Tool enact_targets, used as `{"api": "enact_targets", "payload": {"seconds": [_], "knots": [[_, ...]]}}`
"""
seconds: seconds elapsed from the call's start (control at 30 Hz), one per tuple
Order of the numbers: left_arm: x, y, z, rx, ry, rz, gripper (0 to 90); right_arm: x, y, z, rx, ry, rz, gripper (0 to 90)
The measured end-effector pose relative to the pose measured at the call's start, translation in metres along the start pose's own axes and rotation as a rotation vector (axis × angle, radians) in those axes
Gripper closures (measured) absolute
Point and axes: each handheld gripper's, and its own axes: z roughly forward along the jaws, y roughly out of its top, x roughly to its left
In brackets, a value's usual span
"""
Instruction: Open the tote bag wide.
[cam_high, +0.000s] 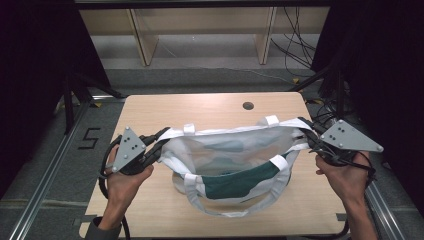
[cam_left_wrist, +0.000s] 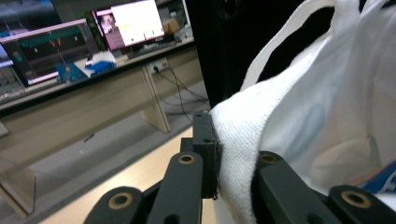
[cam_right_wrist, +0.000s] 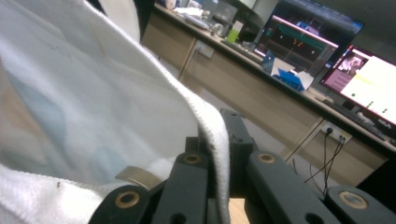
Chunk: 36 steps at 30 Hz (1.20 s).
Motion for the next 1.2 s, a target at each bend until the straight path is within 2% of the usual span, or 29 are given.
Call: {"api": "enact_targets", "payload": {"seconds": [0.07, 0.13, 0.2, 0.27, 0.3, 0.37, 0.4, 0.43, 0.53, 0.57, 0.63, 0.67, 0.7, 0.77, 0.8, 0.83, 0.87, 0.9, 0.93, 0.97, 1.0, 1.03, 1.07, 1.1, 1.17, 1.2], "knots": [[-0.001, -0.011, 0.003, 0.036, -0.015, -0.002, 84.7, 0.002, -0.003, 0.003, 0.026, -0.005, -0.028, 88.6], [-0.001, -0.021, 0.006, 0.058, -0.032, -0.025, 83.5, 0.005, -0.011, 0.009, 0.059, 0.015, -0.015, 88.6], [-0.001, -0.030, 0.010, 0.086, -0.048, -0.045, 82.7, 0.006, -0.016, 0.011, 0.081, 0.021, -0.033, 88.6], [-0.002, -0.033, 0.012, 0.094, -0.051, -0.045, 82.3, 0.007, -0.018, 0.013, 0.093, 0.027, -0.014, 88.5], [-0.004, -0.037, 0.017, 0.125, -0.042, -0.035, 82.1, 0.007, -0.024, 0.015, 0.110, 0.031, -0.019, 88.6], [-0.006, -0.043, 0.023, 0.151, -0.044, -0.026, 81.7, 0.007, -0.028, 0.019, 0.125, 0.030, -0.021, 88.6], [-0.006, -0.043, 0.023, 0.151, -0.044, -0.026, 81.0, 0.007, -0.028, 0.019, 0.125, 0.030, -0.021, 88.6], [-0.004, -0.049, 0.028, 0.161, -0.053, -0.061, 80.8, 0.007, -0.033, 0.024, 0.148, 0.039, -0.019, 88.5], [-0.001, -0.052, 0.034, 0.151, -0.055, -0.070, 80.8, 0.008, -0.038, 0.029, 0.157, 0.033, 0.001, 88.5], [-0.001, -0.054, 0.039, 0.163, -0.043, -0.092, 80.8, 0.006, -0.041, 0.034, 0.156, 0.033, 0.011, 88.4], [0.000, -0.055, 0.042, 0.166, -0.038, -0.096, 80.9, 0.004, -0.043, 0.039, 0.163, 0.026, 0.021, 88.4], [0.002, -0.055, 0.048, 0.153, -0.041, -0.080, 80.9, 0.004, -0.043, 0.039, 0.163, 0.026, 0.021, 88.4], [0.005, -0.057, 0.057, 0.163, -0.031, -0.085, 80.8, 0.001, -0.045, 0.045, 0.175, 0.025, 0.025, 88.3], [0.007, -0.059, 0.062, 0.163, -0.033, -0.095, 80.4, -0.002, -0.047, 0.050, 0.169, 0.023, 0.027, 88.3], [0.009, -0.061, 0.066, 0.163, -0.030, -0.114, 78.9, -0.004, -0.049, 0.054, 0.173, 0.024, 0.041, 88.3], [0.013, -0.067, 0.075, 0.155, -0.022, -0.150, 73.4, -0.009, -0.052, 0.063, 0.180, 0.019, 0.031, 88.3], [0.013, -0.067, 0.075, 0.155, -0.022, -0.150, 70.4, -0.009, -0.052, 0.063, 0.180, 0.019, 0.031, 88.3], [0.016, -0.071, 0.078, 0.164, -0.021, -0.188, 65.9, -0.009, -0.056, 0.070, 0.201, 0.020, 0.060, 88.3], [0.019, -0.072, 0.078, 0.163, -0.013, -0.207, 60.5, -0.009, -0.057, 0.074, 0.206, 0.020, 0.064, 88.3], [0.019, -0.072, 0.078, 0.163, -0.013, -0.207, 54.6, -0.009, -0.057, 0.074, 0.206, 0.020, 0.064, 88.3], [0.028, -0.070, 0.075, 0.129, 0.013, -0.217, 48.7, -0.010, -0.059, 0.078, 0.211, 0.023, 0.074, 88.3], [0.032, -0.068, 0.072, 0.117, 0.026, -0.225, 43.7, -0.011, -0.060, 0.080, 0.204, 0.022, 0.079, 88.3], [0.034, -0.065, 0.068, 0.111, 0.033, -0.247, 39.0, -0.011, -0.059, 0.081, 0.208, 0.024, 0.087, 88.3], [0.038, -0.060, 0.066, 0.093, 0.021, -0.236, 35.7, -0.011, -0.058, 0.081, 0.215, 0.034, 0.093, 88.3], [0.040, -0.046, 0.057, 0.097, 0.024, -0.247, 34.4, -0.011, -0.057, 0.083, 0.209, 0.039, 0.095, 88.2], [0.040, -0.046, 0.057, 0.097, 0.024, -0.247, 33.5, -0.010, -0.056, 0.084, 0.217, 0.040, 0.090, 88.3]]}}
